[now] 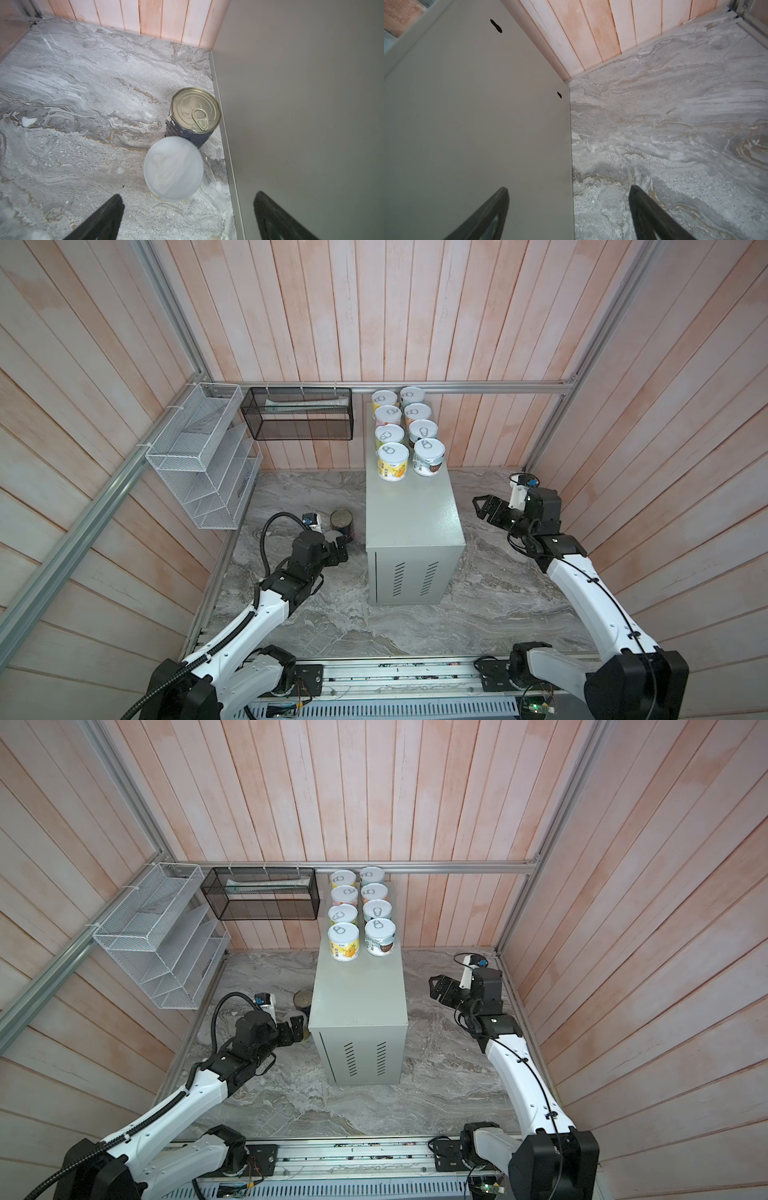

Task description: Place and organize the canned foods onto the counter

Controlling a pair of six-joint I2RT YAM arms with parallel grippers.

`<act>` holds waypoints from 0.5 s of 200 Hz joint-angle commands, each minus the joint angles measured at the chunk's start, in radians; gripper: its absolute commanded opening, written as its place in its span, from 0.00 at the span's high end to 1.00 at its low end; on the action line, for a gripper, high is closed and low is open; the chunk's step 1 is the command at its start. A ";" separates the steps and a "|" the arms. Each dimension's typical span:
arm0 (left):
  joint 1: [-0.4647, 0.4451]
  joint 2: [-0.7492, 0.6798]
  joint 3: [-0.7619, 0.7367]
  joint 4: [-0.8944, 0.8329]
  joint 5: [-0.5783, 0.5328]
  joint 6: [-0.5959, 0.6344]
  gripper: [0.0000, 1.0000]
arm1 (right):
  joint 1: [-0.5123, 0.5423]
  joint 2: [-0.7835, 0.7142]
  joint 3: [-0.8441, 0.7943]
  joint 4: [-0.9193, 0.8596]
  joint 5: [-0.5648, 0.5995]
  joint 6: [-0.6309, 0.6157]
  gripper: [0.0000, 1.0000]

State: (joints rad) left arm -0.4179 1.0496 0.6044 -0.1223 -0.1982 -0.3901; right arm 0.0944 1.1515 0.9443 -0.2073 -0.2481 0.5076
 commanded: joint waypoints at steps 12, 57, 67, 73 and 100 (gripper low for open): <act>0.004 0.025 -0.039 0.086 -0.006 -0.016 0.00 | 0.011 0.013 -0.018 0.056 -0.050 0.044 0.10; 0.004 0.091 -0.049 0.148 0.004 -0.026 0.00 | 0.050 0.040 -0.022 0.071 -0.043 0.058 0.07; 0.004 0.112 -0.049 0.161 0.005 -0.029 0.00 | 0.051 0.041 -0.029 0.080 -0.047 0.063 0.07; 0.005 0.123 -0.048 0.166 0.004 -0.029 0.00 | 0.053 0.042 -0.032 0.082 -0.049 0.065 0.06; 0.005 0.159 -0.049 0.188 0.001 -0.032 0.01 | 0.053 0.046 -0.032 0.082 -0.061 0.063 0.07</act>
State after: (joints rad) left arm -0.4179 1.1851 0.5709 0.0116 -0.1944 -0.4095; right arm 0.1425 1.1904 0.9279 -0.1493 -0.2871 0.5587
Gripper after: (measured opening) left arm 0.997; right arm 0.934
